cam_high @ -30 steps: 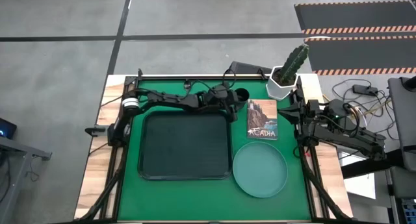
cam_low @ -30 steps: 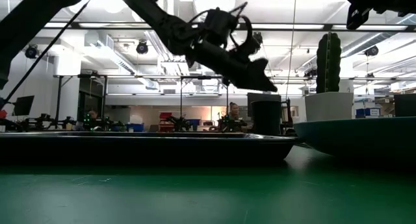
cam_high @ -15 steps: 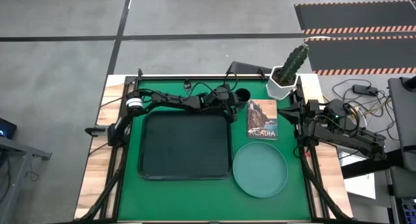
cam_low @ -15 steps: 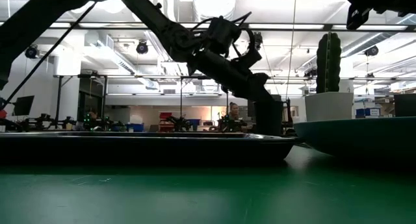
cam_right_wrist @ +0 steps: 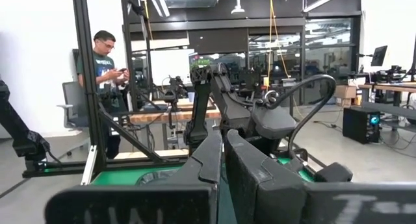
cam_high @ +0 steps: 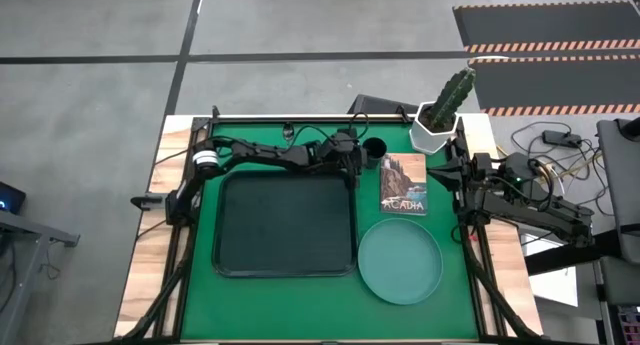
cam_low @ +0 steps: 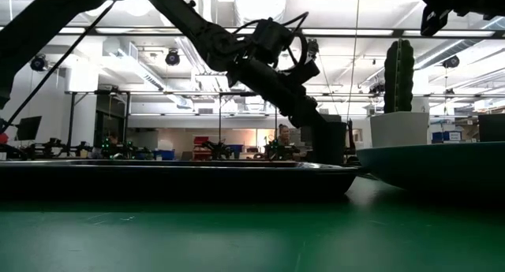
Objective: Pick and place plate/cup/fork/spoon on tray
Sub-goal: Put the dark blue cup on the black serving tray
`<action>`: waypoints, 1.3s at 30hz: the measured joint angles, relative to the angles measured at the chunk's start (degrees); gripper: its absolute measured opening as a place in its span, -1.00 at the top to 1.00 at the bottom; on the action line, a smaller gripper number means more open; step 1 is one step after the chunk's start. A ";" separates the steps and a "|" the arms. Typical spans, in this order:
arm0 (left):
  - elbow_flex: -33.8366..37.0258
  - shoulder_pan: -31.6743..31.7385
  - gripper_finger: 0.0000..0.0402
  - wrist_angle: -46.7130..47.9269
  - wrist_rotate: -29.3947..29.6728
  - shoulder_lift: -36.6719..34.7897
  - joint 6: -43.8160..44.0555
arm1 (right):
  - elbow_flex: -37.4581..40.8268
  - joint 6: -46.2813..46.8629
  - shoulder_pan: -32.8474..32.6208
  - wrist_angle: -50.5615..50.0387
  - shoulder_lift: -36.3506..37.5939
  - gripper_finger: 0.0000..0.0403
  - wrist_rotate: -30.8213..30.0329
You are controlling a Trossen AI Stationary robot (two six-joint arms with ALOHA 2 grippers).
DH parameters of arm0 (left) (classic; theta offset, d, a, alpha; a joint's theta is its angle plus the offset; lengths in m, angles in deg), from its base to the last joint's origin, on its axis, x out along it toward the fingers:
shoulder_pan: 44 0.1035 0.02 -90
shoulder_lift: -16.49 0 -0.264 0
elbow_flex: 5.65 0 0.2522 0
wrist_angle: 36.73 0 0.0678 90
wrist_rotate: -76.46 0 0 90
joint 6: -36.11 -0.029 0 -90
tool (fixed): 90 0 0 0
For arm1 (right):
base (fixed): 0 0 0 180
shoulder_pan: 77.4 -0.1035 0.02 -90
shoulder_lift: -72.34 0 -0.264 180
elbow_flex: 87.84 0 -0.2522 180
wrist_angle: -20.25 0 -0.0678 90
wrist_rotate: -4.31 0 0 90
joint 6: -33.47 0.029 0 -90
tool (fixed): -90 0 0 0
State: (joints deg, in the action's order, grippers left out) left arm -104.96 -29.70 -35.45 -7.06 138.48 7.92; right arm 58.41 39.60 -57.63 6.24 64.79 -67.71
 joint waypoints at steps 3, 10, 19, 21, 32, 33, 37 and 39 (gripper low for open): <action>0.24 0.00 0.29 0.35 -0.08 -0.02 -1.15 | -0.02 0.00 0.00 0.74 0.00 0.96 0.00; 0.04 0.00 0.73 2.55 -0.17 -0.19 -1.11 | -0.02 1.41 0.00 0.78 0.00 0.96 0.00; 0.13 -0.04 0.99 2.97 -0.24 -1.22 -0.90 | -0.04 2.20 0.00 0.78 0.00 0.96 -0.01; 0.26 -0.19 0.99 2.93 -0.28 -2.23 -0.53 | -0.04 2.21 0.00 0.76 0.00 0.96 0.00; 0.87 -4.37 1.00 15.73 1.61 -15.34 3.15 | -0.09 4.29 0.00 0.38 -0.02 0.96 0.00; 0.87 -4.73 1.00 18.35 2.26 -16.70 4.35 | -0.09 4.44 0.00 0.32 -0.02 0.96 -0.02; 1.64 -5.97 1.00 30.54 4.30 -22.95 11.04 | -0.09 4.59 0.00 0.06 -0.02 0.96 0.00; 2.26 -6.48 1.00 37.79 4.53 -25.78 15.42 | -0.09 4.84 0.00 -0.03 -0.06 0.96 0.00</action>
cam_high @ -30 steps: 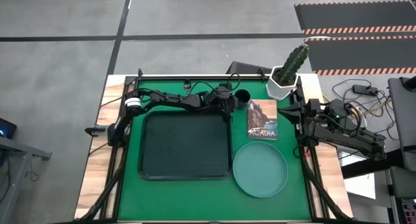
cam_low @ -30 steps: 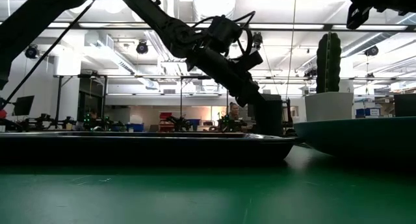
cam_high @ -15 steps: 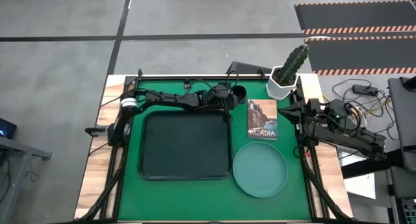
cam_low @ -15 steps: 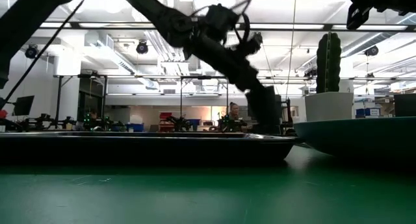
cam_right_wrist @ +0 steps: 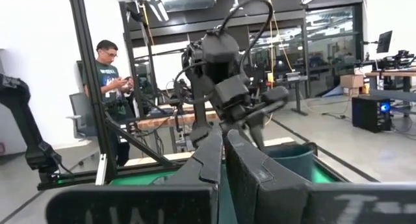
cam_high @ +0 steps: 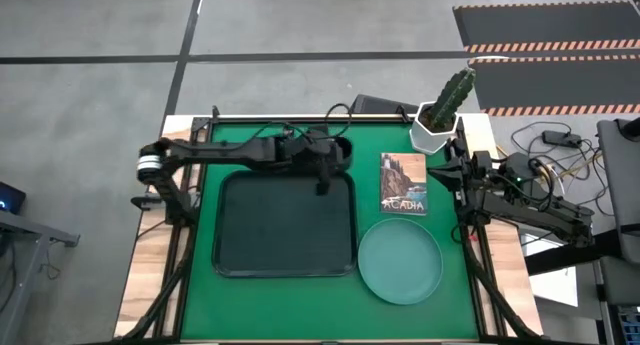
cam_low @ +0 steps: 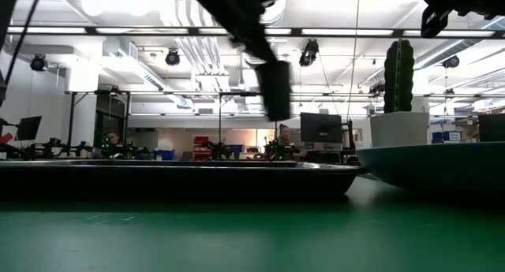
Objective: Pick and place plate/cup/fork/spoon on tray
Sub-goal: Put the dark blue cup on the black serving tray
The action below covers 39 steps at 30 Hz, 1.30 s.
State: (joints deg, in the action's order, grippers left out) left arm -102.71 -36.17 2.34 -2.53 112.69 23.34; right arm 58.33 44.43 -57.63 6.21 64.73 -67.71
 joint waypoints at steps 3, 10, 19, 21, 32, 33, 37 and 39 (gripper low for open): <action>1.35 -0.66 1.00 11.88 0.19 -3.92 8.08 | 0.00 0.48 0.00 -0.01 -0.02 0.96 0.01; 15.73 -1.82 1.00 23.63 5.54 -14.95 25.90 | 0.00 0.49 0.00 0.02 -0.03 0.96 0.00; 32.08 -1.96 1.00 23.23 5.95 -28.74 41.10 | 0.00 -0.11 -0.02 0.03 -0.03 0.96 0.00; 33.86 -1.96 1.00 23.21 5.92 -30.62 42.48 | 0.00 -0.58 0.00 0.03 -0.03 0.96 0.00; 38.27 -1.96 1.00 24.24 9.28 -33.14 42.46 | 0.00 -0.95 0.00 0.03 -0.03 0.96 0.00; 38.36 -1.96 1.00 24.46 9.29 -33.03 42.46 | 0.00 -0.93 0.00 0.03 -0.03 0.96 0.00; 38.44 -2.00 1.00 25.32 9.33 -32.87 42.46 | 0.00 -0.92 0.00 -0.51 -0.03 0.96 0.00; 38.36 -1.99 1.00 25.30 9.10 -32.93 42.50 | 0.00 -0.93 0.00 -0.81 -0.03 0.96 0.00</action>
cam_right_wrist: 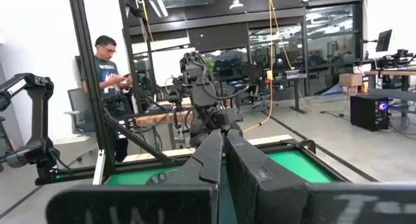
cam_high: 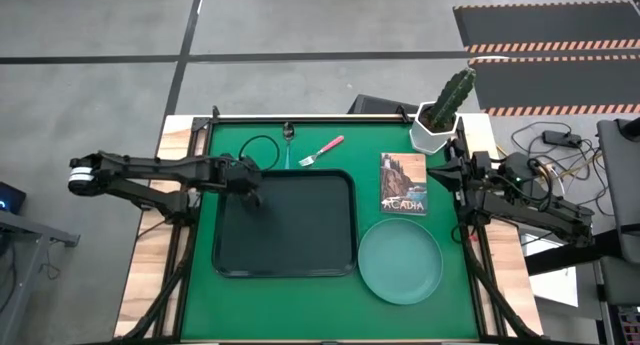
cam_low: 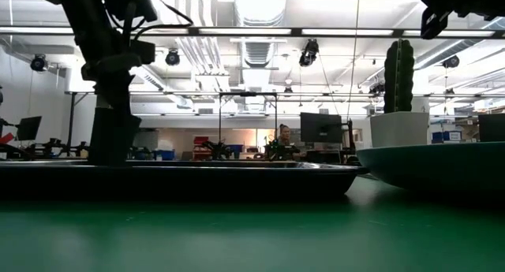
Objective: Pick and place plate/cup/fork/spoon on tray
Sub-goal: Put the dark blue cup on the black serving tray
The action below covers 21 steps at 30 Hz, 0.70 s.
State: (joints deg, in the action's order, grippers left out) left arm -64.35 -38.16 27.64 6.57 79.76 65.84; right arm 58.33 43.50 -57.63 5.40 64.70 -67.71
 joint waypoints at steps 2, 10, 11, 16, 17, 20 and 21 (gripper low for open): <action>-0.03 0.01 1.00 0.00 -0.10 -0.14 0.50 | 0.00 0.00 0.00 -0.12 0.00 0.96 0.00; -0.01 0.03 0.98 0.24 -2.23 -0.70 4.05 | 0.02 0.01 0.00 -0.26 0.00 0.96 0.00; -0.03 0.03 0.96 0.62 -2.43 -0.78 4.47 | 0.02 0.03 0.00 -0.32 0.00 0.96 -0.02; -0.05 0.03 0.82 1.57 -2.61 -1.49 5.41 | 0.02 0.05 0.00 -0.34 0.00 0.96 -0.02; -0.05 0.03 0.78 1.79 -2.60 -1.62 5.80 | 0.02 0.03 0.00 -0.36 0.00 0.96 0.00; -0.03 0.03 0.70 2.48 -2.54 -2.24 5.97 | 0.02 0.05 0.00 -0.36 0.00 0.96 -0.02; -0.03 0.03 0.67 2.81 -2.54 -2.44 5.97 | 0.02 0.05 0.00 -0.36 0.00 0.96 -0.02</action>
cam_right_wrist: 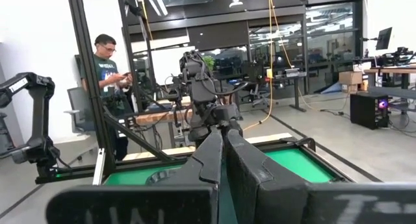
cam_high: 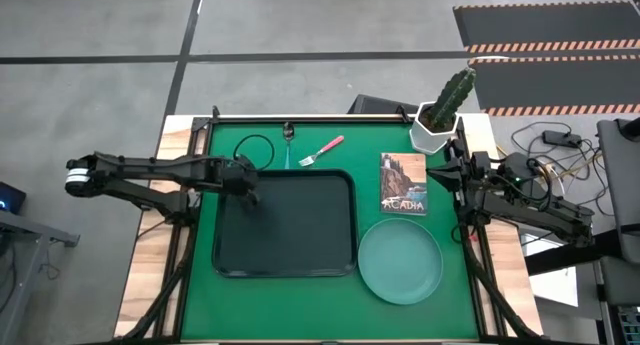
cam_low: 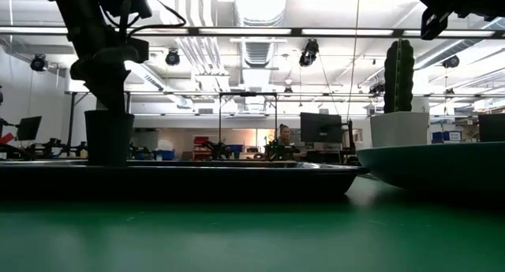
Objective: Pick and place plate/cup/fork/spoon on tray
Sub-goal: Put the dark blue cup on the black serving tray, then put the pink fork on the black serving tray
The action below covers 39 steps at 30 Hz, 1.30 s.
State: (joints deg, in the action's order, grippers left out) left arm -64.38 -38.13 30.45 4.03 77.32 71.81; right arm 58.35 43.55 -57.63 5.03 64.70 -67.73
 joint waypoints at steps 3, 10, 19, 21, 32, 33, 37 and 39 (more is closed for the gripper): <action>-0.33 0.00 0.62 0.08 0.01 -0.70 -0.02 | 0.00 0.00 0.00 0.00 0.00 0.96 0.00; -3.27 0.00 0.60 0.09 -0.61 -2.24 -0.98 | 0.00 0.00 0.00 0.00 0.00 0.96 0.00; -4.66 -0.04 0.60 -8.41 -0.59 -2.50 -4.03 | 0.00 -0.02 0.00 0.00 -0.01 0.96 0.00; -4.55 -0.04 0.60 -13.79 -0.61 -2.48 -7.82 | 0.00 -0.02 0.00 0.00 -0.02 0.96 0.01; -4.39 -0.02 0.60 -47.37 -0.68 2.33 -30.76 | 0.00 -0.02 0.00 0.17 -0.02 0.96 0.00; -4.39 -0.02 0.60 -48.43 -0.70 3.14 -32.46 | 0.00 -0.02 0.00 0.19 -0.02 0.96 0.00; -4.37 0.02 0.60 -49.85 -0.66 5.59 -36.31 | 0.00 3.25 0.02 0.25 -0.10 0.96 -0.24; -4.37 0.15 0.60 -49.88 -0.52 6.48 -37.60 | 0.00 6.03 0.00 0.72 -1.09 0.96 -1.09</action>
State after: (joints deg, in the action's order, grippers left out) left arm -68.75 -37.98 -19.42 3.50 83.80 34.22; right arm 58.35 49.58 -57.63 5.76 63.62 -68.82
